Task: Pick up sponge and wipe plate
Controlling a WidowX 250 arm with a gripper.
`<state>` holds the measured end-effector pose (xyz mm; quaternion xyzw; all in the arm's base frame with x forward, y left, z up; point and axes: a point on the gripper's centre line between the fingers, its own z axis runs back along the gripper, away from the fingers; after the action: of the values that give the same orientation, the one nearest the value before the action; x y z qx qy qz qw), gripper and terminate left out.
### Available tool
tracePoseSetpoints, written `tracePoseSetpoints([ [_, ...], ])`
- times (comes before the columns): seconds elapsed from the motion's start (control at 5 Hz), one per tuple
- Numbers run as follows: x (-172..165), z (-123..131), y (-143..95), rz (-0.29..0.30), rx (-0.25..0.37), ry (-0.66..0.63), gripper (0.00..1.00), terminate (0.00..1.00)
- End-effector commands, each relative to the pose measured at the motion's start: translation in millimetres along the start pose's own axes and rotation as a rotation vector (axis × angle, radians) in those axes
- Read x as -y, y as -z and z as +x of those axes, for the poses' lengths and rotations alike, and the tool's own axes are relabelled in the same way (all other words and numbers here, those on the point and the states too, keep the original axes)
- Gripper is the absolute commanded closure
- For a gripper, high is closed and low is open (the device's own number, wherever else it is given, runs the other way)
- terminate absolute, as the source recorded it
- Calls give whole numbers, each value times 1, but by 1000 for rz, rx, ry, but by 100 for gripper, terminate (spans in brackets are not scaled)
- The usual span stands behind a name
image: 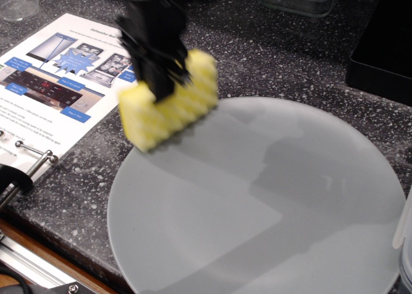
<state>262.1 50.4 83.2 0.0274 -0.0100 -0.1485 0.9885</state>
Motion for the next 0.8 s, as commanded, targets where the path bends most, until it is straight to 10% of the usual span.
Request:
tracePoseSetpoints([
  [0.0, 29, -1, 2, 59, 22, 7, 100, 0],
  [0.6, 122, -9, 23, 84, 52, 13, 100, 0],
])
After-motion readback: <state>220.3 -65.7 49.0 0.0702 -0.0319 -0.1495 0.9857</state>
